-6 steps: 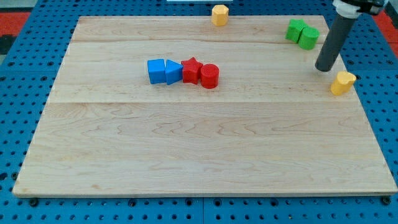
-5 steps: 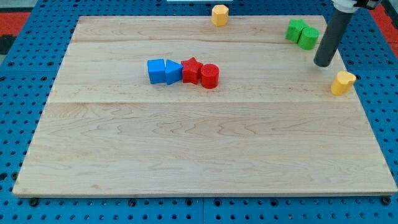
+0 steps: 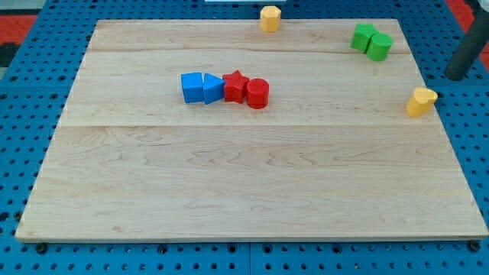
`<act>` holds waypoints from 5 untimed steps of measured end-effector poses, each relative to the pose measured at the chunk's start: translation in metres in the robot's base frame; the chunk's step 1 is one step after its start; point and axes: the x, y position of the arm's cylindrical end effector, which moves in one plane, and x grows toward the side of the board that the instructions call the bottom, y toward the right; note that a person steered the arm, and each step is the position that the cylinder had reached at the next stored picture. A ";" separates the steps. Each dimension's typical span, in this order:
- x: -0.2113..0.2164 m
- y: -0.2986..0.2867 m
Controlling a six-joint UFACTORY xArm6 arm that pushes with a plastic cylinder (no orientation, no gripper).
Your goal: Point at the top right
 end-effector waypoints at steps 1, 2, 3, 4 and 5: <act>-0.021 -0.003; -0.022 -0.003; -0.045 -0.003; -0.092 -0.007; -0.111 -0.043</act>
